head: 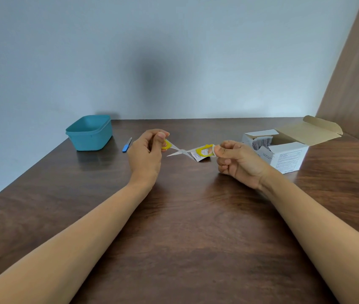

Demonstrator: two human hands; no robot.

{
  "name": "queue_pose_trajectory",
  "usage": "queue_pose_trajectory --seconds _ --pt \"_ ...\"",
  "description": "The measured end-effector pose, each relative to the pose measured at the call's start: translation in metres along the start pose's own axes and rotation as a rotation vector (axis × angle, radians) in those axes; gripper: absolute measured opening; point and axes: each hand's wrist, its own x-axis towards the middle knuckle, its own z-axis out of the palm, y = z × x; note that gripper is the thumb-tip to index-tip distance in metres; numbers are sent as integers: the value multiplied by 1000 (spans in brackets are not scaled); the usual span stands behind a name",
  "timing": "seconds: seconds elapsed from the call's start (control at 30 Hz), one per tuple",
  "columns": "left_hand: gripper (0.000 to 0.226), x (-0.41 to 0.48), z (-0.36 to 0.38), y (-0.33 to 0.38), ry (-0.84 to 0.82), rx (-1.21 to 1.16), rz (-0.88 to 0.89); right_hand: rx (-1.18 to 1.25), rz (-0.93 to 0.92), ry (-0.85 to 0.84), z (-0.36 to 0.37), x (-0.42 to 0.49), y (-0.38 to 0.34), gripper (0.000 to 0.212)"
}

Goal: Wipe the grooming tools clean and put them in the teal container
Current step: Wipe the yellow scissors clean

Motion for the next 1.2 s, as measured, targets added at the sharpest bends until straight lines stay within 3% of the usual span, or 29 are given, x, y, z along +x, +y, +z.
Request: queue_pose_trajectory --seconds 0.43,0.6,0.83,1.0,1.2 --pt "27 20 -19 13 -121 134 172 -241 25 -115 17 -6 8 43" --pt "29 24 -25 20 -194 179 227 -249 19 -74 17 -5 10 50" --pt "29 26 -28 32 -265 253 313 -288 31 -141 19 -11 5 48" --pt "28 28 -29 37 -347 296 360 -435 -45 -246 27 -17 5 54" --pt "27 16 -19 38 -362 294 410 -430 -142 -190 38 -13 14 56"
